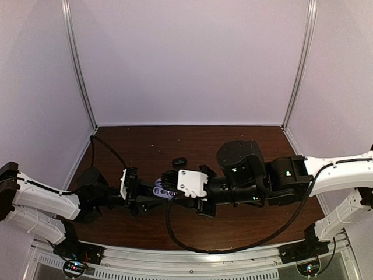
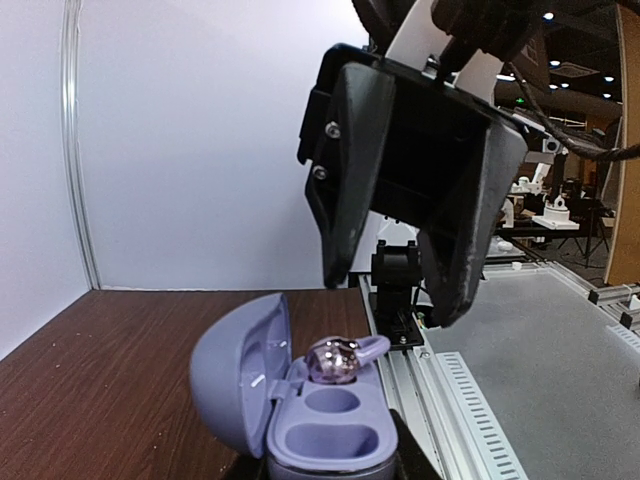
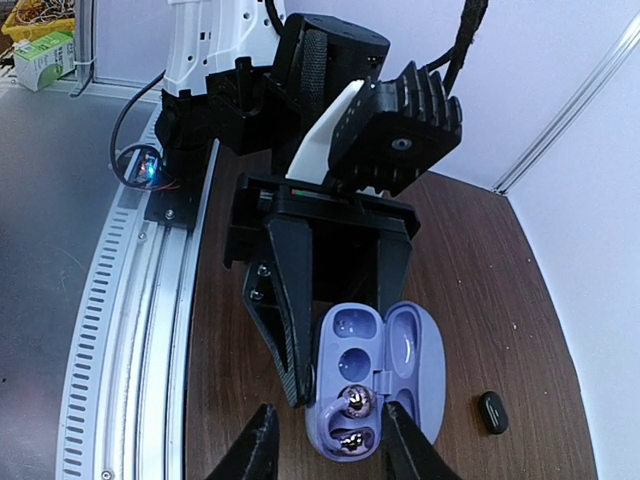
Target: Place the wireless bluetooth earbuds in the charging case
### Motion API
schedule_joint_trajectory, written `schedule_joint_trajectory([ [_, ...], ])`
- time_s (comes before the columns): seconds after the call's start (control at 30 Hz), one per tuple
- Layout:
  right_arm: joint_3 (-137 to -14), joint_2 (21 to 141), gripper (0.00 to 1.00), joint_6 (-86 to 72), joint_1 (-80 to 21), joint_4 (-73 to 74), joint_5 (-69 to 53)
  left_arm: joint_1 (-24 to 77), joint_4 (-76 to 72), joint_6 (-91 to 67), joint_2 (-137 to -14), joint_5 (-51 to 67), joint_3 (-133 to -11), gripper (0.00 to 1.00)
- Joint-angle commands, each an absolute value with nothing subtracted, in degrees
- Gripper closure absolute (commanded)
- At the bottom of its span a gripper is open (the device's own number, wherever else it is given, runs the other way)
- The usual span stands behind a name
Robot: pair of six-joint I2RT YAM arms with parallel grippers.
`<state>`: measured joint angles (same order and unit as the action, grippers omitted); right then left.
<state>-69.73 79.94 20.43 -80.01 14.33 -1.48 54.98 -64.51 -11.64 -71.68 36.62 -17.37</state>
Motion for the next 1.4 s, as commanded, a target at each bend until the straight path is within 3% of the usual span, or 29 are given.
schedule_joint_trajectory([
  [0.0, -69.68, 81.08, 0.66, 20.95, -80.33, 13.53, -2.1, 55.02, -67.39, -11.41, -71.59, 36.56, -18.98, 1.0],
  [0.53, -69.2, 83.56, 0.71, 21.83, -80.2, 13.26, -0.56, 54.97, -67.4, -11.43, -71.12, 36.42, -18.37, 1.0],
  [0.83, -67.49, 83.09, 0.81, 20.89, -78.74, 13.35, -0.88, 54.96, -67.32, -11.34, -70.58, 37.03, -18.18, 1.0],
  [1.37, -66.37, 81.39, 0.88, 19.21, -76.76, 12.66, -0.9, 55.57, -67.16, -10.26, -70.14, 38.85, -18.27, 1.0],
])
